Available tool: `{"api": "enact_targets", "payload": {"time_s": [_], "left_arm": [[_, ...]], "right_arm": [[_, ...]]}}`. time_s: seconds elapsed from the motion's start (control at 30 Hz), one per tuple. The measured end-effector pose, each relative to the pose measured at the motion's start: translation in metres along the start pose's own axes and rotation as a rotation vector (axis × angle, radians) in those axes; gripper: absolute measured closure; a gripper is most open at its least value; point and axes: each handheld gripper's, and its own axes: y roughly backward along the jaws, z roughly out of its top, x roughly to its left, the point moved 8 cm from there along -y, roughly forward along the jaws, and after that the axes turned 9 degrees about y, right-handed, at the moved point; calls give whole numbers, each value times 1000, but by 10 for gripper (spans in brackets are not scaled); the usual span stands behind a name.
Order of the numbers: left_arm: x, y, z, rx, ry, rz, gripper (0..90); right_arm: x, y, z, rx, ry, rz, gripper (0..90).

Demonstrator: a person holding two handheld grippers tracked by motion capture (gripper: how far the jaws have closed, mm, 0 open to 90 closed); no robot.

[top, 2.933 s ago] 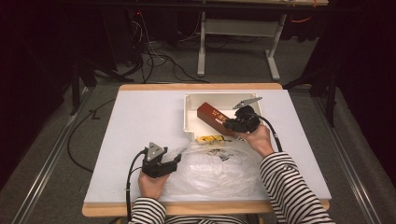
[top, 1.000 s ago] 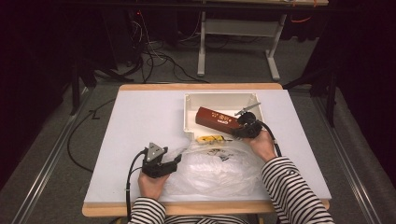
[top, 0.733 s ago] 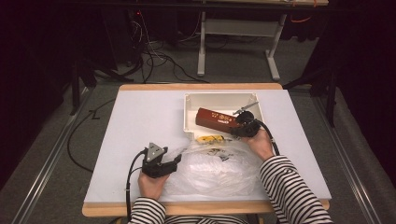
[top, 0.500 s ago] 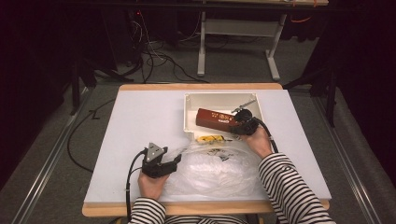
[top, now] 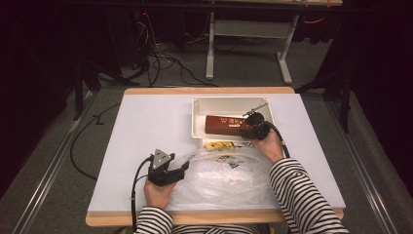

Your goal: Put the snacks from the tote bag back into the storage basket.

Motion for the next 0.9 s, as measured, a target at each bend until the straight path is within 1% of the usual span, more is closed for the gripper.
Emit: {"api": "enact_targets", "payload": {"time_s": [0.1, 0.13, 0.23, 0.33, 0.4, 0.43, 0.53, 0.63, 0.73, 0.8, 0.9], "left_arm": [[0, 0, 0, 0, 0, 0, 333], [0, 0, 0, 0, -2, 1, 333], [0, 0, 0, 0, -1, 0, 333], [0, 0, 0, 0, -3, 0, 333], [0, 0, 0, 0, -2, -1, 333], [0, 0, 0, -1, -2, -1, 333], [0, 0, 0, -2, -3, -2, 333], [0, 0, 0, -1, -4, 0, 333], [0, 0, 0, -2, -3, 0, 332], [0, 0, 0, -2, -3, 0, 333], [0, 0, 0, -2, -4, -1, 333]], "right_arm": [[0, -1, 3, -9, -9, -5, 900], [0, -1, 4, -8, -16, -4, 900], [-1, -3, 6, -10, -13, -11, 900], [-2, -4, 8, -5, -23, -21, 900], [-2, -4, 9, 3, -42, -30, 900], [-3, -4, 9, 0, -31, -35, 900], [-5, -4, 9, 8, -34, -45, 900], [-7, -4, 10, 10, -50, -50, 900], [-7, -7, 13, 7, -63, -45, 900], [-7, -9, 14, 9, -60, -44, 900], [-8, -11, 14, 10, -72, -48, 900]]}}
